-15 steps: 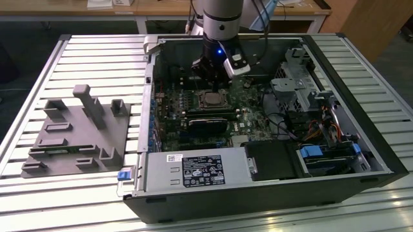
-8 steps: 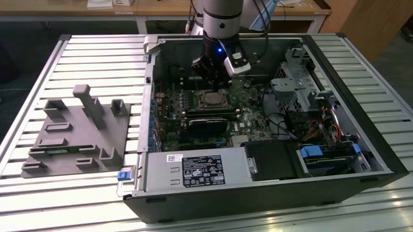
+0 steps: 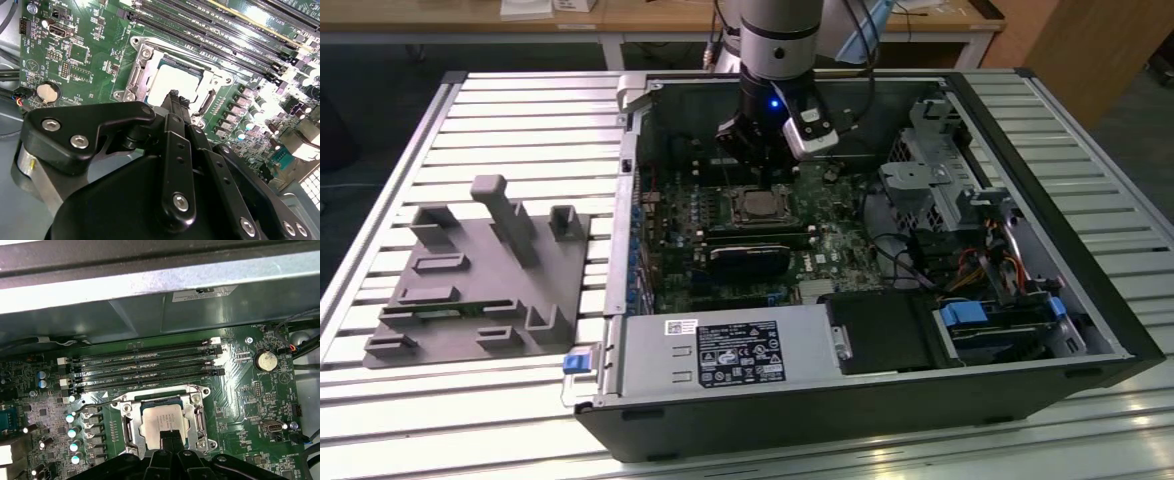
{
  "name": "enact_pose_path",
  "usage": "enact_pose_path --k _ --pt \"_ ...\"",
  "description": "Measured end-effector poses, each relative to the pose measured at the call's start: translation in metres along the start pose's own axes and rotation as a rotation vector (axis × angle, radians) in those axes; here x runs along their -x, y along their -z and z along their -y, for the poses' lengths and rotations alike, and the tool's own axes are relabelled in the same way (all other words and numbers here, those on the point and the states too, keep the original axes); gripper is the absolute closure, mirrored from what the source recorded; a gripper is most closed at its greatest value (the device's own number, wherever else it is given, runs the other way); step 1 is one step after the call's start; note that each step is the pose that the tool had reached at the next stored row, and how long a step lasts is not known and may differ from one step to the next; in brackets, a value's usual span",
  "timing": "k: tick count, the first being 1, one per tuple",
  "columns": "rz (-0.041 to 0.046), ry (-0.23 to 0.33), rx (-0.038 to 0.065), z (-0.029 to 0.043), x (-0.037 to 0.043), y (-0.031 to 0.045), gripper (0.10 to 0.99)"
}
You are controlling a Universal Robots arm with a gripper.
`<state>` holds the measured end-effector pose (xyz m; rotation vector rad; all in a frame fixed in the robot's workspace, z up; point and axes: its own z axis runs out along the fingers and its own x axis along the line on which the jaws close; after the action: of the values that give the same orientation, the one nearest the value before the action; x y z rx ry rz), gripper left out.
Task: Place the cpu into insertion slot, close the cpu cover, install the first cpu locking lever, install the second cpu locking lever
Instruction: 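Install the first cpu locking lever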
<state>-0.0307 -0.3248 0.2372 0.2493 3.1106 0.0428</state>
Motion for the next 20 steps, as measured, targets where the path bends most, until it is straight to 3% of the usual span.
enact_pose_path --k 10,20 --pt "0.0001 0.000 0.000 0.0018 -0.0111 0.0002 0.980" --pt "0.0029 0.000 0.001 0.0064 -0.0396 0.0009 0.980"
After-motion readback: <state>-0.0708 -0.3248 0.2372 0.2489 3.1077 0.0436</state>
